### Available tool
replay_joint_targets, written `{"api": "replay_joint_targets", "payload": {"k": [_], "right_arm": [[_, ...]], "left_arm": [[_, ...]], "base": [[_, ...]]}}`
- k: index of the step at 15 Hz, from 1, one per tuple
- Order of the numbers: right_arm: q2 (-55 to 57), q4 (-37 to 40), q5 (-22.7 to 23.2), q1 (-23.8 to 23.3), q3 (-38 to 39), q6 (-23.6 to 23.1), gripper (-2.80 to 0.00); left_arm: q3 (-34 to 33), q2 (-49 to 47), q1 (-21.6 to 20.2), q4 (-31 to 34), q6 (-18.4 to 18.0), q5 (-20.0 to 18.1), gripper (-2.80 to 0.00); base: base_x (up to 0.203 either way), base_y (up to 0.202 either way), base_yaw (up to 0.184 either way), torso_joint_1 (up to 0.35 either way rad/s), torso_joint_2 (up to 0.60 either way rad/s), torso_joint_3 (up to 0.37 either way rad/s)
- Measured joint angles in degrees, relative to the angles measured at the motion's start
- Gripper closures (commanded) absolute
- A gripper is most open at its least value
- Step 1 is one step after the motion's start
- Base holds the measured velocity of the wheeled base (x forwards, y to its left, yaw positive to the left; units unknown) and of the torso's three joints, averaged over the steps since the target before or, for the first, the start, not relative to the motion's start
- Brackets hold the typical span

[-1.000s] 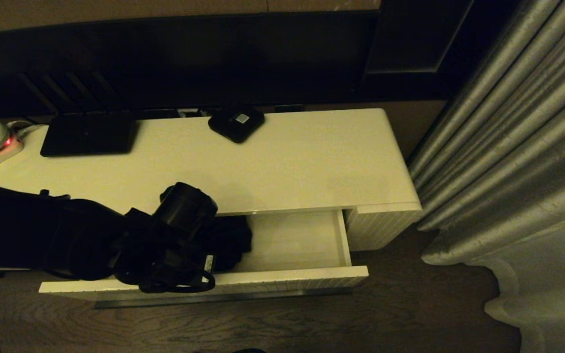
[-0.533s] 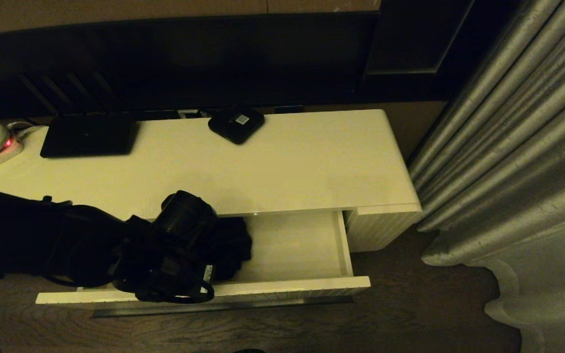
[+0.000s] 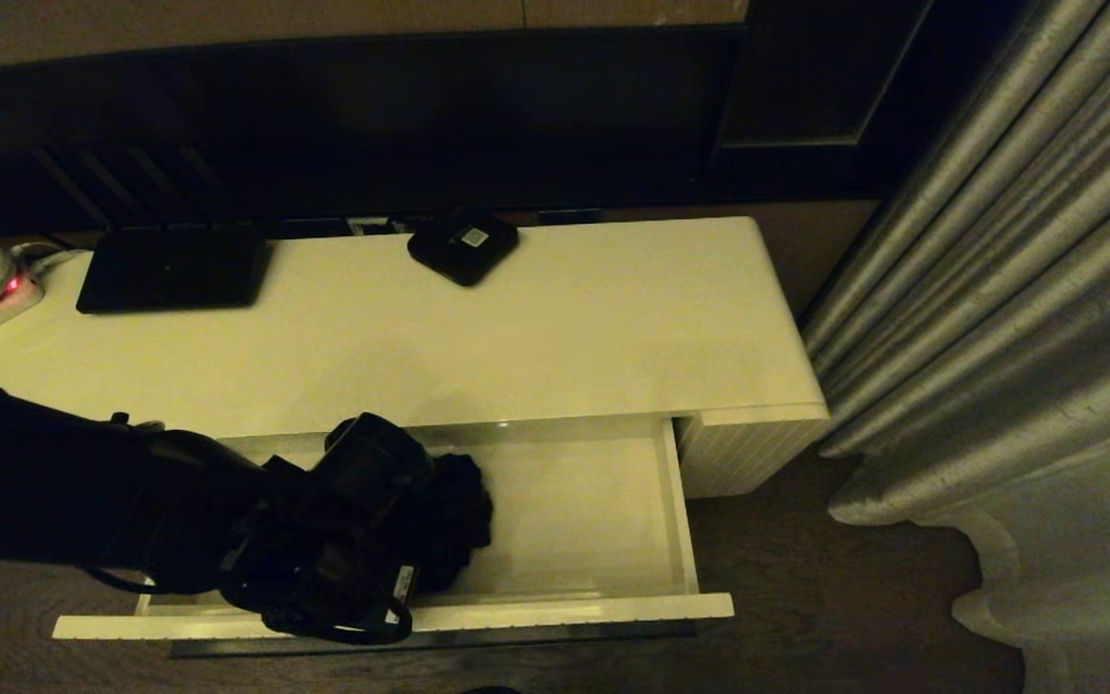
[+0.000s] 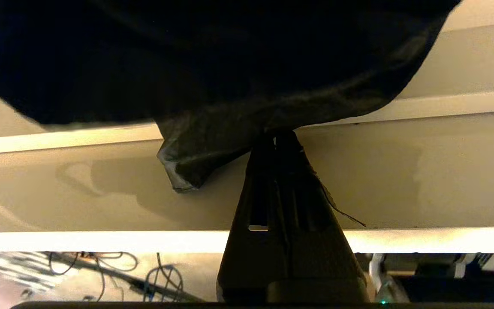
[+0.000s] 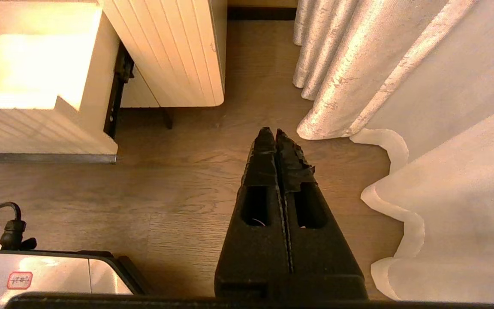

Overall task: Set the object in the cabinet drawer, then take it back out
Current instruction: Open the drawer

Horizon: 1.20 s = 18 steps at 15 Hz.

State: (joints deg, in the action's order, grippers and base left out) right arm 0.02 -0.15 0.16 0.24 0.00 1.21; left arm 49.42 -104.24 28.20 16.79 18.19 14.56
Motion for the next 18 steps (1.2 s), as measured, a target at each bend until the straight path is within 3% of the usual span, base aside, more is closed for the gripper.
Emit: {"api": "replay_joint_targets", "payload": {"k": [6, 12, 18], "right_arm": [[0.00, -0.01, 0.00, 0.00, 0.00, 0.00, 0.00], [0.00, -0.01, -0.02, 0.00, 0.00, 0.00, 0.00], [0.00, -0.01, 0.00, 0.00, 0.00, 0.01, 0.00]], "left_arm": [[-1.00, -0.26, 1.24, 3.55, -0.33, 0.10, 0.00], [-0.78, -0.46, 1.76, 3.75, 0.01, -2.11, 0.00], [-0.58, 2.13, 2.26, -3.68, 0.53, -1.69, 0.00]], "base": [[0.000, 0.000, 0.000, 0.000, 0.00, 0.000], [0.000, 0.000, 0.000, 0.000, 0.00, 0.000], [0.000, 0.000, 0.000, 0.000, 0.00, 0.000]]}}
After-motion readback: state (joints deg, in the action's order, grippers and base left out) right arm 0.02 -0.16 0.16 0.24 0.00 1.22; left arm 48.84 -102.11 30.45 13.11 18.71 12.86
